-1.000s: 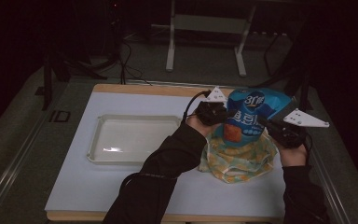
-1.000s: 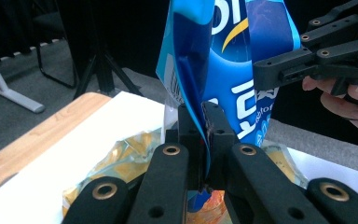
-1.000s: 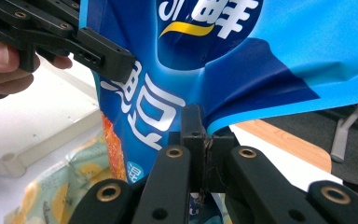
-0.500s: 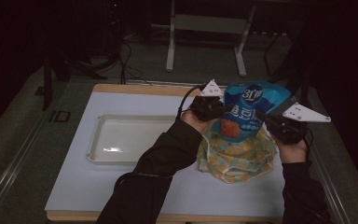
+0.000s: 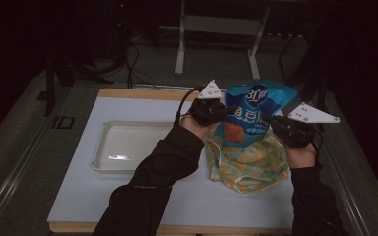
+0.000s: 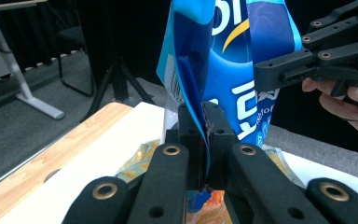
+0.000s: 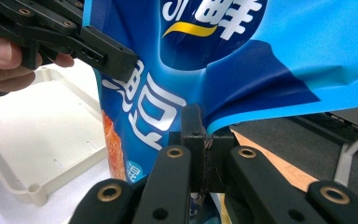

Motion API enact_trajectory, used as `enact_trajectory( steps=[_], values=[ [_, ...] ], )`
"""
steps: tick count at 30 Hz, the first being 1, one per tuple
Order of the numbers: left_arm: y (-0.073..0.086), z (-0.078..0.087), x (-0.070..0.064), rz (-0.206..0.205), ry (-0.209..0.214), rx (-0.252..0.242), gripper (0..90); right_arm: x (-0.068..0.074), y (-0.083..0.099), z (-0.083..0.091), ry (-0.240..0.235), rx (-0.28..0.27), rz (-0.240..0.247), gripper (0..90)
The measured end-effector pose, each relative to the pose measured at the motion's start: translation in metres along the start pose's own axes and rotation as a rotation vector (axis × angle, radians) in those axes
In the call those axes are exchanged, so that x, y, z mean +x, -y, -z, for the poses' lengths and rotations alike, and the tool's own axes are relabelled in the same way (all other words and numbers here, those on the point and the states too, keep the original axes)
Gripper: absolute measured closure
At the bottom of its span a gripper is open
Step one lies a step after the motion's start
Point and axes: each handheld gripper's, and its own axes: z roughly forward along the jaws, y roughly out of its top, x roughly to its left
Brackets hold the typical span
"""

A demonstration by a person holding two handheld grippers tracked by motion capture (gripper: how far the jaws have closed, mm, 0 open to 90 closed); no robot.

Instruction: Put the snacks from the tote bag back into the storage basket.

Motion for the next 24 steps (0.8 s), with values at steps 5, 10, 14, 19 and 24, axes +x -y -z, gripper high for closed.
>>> enact_trajectory(
  steps=[5, 10, 14, 19, 24],
  values=[
    [0.001, 0.017, 0.003, -0.003, -0.021, 0.003, 89.2, 0.009, -0.009, -0.007, -0.018, -0.004, 0.013, 89.5],
    [0.002, 0.032, 0.007, -0.001, -0.036, 0.0, 89.3, 0.018, -0.016, -0.015, -0.035, -0.011, 0.024, 89.5],
    [0.004, 0.04, 0.009, 0.007, -0.047, -0.005, 89.2, 0.026, -0.023, -0.021, -0.047, -0.013, 0.036, 89.5],
    [0.009, 0.058, 0.013, 0.011, -0.069, -0.008, 89.2, 0.036, -0.029, -0.03, -0.066, -0.016, 0.047, 89.5],
    [0.013, 0.07, 0.016, 0.021, -0.083, -0.013, 89.3, 0.046, -0.035, -0.039, -0.084, -0.017, 0.059, 89.5]
  ],
)
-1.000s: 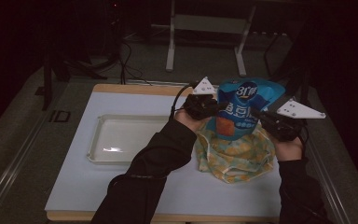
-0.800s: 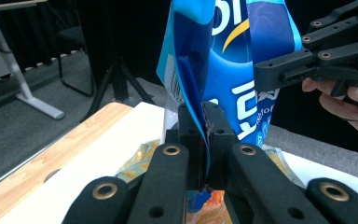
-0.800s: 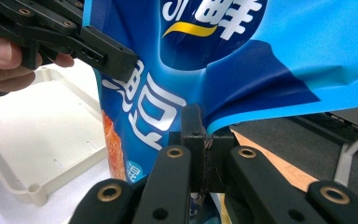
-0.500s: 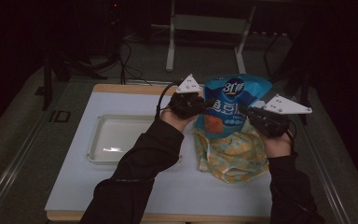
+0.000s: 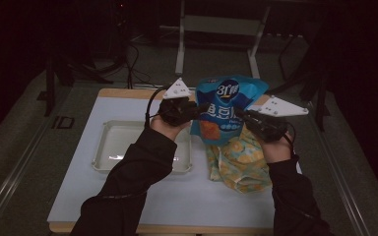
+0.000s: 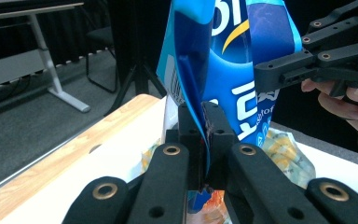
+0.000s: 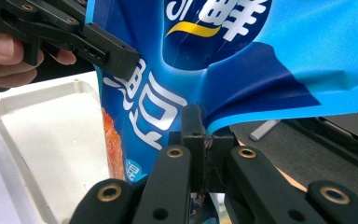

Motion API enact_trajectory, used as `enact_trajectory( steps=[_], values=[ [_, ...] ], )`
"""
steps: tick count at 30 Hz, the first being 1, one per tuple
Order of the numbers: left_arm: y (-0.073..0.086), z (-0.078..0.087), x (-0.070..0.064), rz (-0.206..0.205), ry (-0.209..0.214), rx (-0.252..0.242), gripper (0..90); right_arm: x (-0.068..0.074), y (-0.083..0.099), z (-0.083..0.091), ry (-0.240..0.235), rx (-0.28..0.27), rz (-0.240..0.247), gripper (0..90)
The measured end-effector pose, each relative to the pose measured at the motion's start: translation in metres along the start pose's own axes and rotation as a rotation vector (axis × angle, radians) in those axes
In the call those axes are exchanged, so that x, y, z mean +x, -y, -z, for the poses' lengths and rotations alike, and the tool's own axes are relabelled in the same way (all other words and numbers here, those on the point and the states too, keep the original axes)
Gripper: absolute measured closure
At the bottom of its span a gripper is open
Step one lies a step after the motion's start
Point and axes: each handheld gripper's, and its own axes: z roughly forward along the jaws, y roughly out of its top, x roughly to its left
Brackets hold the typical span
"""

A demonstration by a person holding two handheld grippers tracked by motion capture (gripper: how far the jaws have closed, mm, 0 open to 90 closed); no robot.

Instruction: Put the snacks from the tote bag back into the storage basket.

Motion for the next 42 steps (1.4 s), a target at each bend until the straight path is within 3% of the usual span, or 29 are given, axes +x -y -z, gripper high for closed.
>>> enact_trajectory(
  steps=[21, 42],
  values=[
    [0.027, 0.065, 0.024, 0.042, -0.086, 0.001, 89.3, 0.042, -0.023, -0.049, -0.085, -0.002, 0.041, 89.5],
    [0.052, 0.112, 0.037, 0.067, -0.152, 0.011, 89.3, 0.081, -0.033, -0.086, -0.149, -0.01, 0.047, 89.5]
  ],
)
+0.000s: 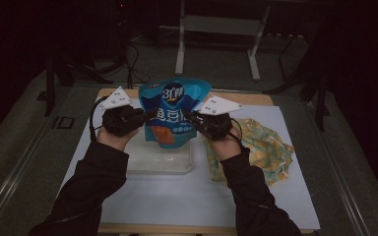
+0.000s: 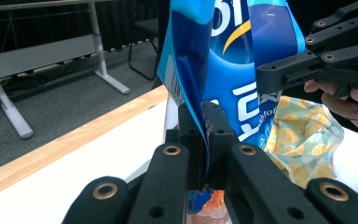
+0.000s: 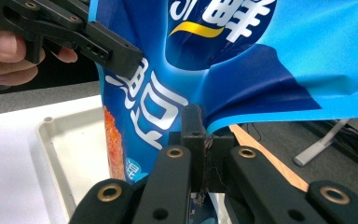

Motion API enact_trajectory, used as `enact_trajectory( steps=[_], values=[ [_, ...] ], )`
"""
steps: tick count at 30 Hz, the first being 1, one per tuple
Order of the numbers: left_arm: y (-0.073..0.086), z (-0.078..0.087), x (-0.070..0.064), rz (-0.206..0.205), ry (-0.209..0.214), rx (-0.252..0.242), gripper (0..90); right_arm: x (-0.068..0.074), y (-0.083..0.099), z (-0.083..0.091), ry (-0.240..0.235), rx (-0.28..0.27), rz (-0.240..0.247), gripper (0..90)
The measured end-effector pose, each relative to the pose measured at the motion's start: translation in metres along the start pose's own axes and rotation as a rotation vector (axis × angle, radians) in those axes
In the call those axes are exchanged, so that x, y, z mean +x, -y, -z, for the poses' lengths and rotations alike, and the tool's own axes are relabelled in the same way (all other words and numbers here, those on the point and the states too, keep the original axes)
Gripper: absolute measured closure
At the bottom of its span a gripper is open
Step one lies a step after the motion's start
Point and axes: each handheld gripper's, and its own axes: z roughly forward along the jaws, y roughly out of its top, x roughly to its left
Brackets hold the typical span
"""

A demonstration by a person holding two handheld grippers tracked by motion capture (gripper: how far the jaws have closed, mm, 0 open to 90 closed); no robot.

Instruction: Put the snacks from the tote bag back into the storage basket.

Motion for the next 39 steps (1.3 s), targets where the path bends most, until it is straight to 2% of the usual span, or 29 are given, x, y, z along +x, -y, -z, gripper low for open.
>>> enact_trajectory(
  steps=[8, 15, 29, 33, 39],
  values=[
    [0.016, 0.006, 0.003, 0.019, -0.002, 0.0, 89.3, 0.011, 0.008, -0.01, -0.014, -0.003, -0.013, 89.5],
    [0.037, 0.003, 0.007, 0.047, 0.004, 0.018, 89.3, 0.019, 0.023, -0.02, -0.022, 0.023, -0.016, 89.5],
    [0.064, -0.009, 0.012, 0.074, 0.028, 0.049, 89.3, 0.025, 0.05, -0.032, -0.032, 0.052, -0.048, 89.5],
    [0.071, -0.012, 0.012, 0.08, 0.034, 0.05, 89.3, 0.026, 0.056, -0.033, -0.031, 0.064, -0.041, 89.5],
    [0.081, -0.016, 0.012, 0.092, 0.038, 0.052, 89.2, 0.027, 0.067, -0.035, -0.038, 0.066, -0.057, 89.5]
  ],
)
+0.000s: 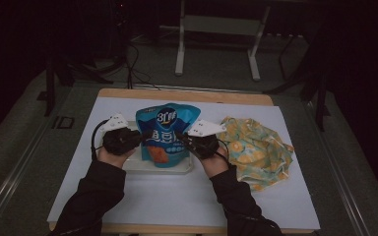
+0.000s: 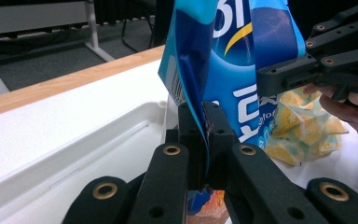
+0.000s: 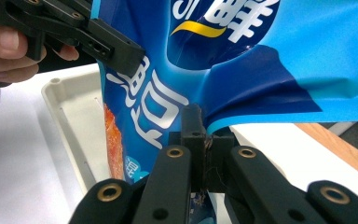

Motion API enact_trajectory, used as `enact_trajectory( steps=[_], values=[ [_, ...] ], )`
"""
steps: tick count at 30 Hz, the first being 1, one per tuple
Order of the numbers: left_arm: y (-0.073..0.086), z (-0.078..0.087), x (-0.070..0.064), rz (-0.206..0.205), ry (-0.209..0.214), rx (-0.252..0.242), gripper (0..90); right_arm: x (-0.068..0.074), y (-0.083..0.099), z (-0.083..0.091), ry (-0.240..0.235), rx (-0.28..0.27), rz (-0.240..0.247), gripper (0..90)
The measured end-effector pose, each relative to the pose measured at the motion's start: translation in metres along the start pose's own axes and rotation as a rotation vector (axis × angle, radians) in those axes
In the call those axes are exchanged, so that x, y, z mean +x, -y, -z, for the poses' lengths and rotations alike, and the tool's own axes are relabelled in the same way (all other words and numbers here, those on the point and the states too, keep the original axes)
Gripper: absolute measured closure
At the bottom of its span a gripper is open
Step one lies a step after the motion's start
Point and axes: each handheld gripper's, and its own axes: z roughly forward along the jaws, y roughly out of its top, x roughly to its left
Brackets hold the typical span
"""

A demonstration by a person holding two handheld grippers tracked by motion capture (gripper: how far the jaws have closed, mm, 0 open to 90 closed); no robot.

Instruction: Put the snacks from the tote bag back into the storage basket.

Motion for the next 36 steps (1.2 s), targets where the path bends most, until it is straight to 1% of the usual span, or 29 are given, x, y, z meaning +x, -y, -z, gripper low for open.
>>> enact_trajectory(
  steps=[6, 9, 13, 17, 19, 24, 27, 29, 30, 31, 33, 34, 35, 36],
  values=[
    [0.009, -0.002, 0.002, 0.009, 0.011, -0.002, 89.1, 0.001, 0.006, -0.003, -0.008, 0.011, 0.0, 89.4],
    [0.011, -0.001, 0.003, 0.012, 0.019, -0.013, 89.1, 0.002, 0.009, -0.003, -0.014, 0.003, -0.004, 89.4],
    [0.014, 0.0, 0.006, 0.026, 0.04, -0.023, 88.7, 0.003, 0.01, -0.003, -0.02, 0.001, -0.002, 89.4],
    [0.015, 0.001, 0.004, 0.016, 0.029, -0.023, 88.4, 0.003, 0.009, -0.003, -0.024, 0.002, -0.003, 89.1],
    [0.015, 0.002, 0.004, 0.017, 0.03, -0.021, 88.1, 0.003, 0.009, -0.003, -0.029, 0.003, -0.012, 88.9],
    [0.014, 0.002, 0.004, 0.005, 0.035, -0.016, 87.5, 0.0, 0.01, -0.001, -0.041, 0.002, -0.026, 88.3],
    [0.015, 0.003, 0.004, 0.003, 0.036, -0.017, 85.9, 0.001, 0.01, -0.001, -0.039, 0.004, -0.021, 87.8],
    [0.015, 0.005, 0.004, 0.008, 0.036, -0.023, 83.1, 0.0, 0.009, 0.0, -0.041, 0.001, -0.024, 86.4],
    [0.015, 0.006, 0.004, 0.006, 0.031, -0.031, 82.0, 0.0, 0.009, 0.0, -0.042, 0.0, -0.03, 84.9],
    [0.015, 0.007, 0.004, 0.006, 0.017, -0.042, 78.1, 0.0, 0.009, 0.001, -0.039, -0.008, -0.034, 82.1],
    [0.014, 0.01, 0.004, 0.024, 0.017, -0.06, 71.1, -0.002, 0.008, 0.002, -0.044, -0.01, -0.042, 75.0],
    [0.014, 0.011, 0.003, 0.021, 0.009, -0.066, 66.5, -0.003, 0.007, 0.003, -0.048, -0.011, -0.047, 71.2],
    [0.014, 0.012, 0.004, 0.025, 0.018, -0.066, 60.9, -0.003, 0.006, 0.003, -0.05, -0.014, -0.05, 66.5],
    [0.013, 0.013, 0.004, 0.028, 0.023, -0.066, 58.6, -0.004, 0.006, 0.004, -0.049, -0.015, -0.048, 61.8]
  ],
)
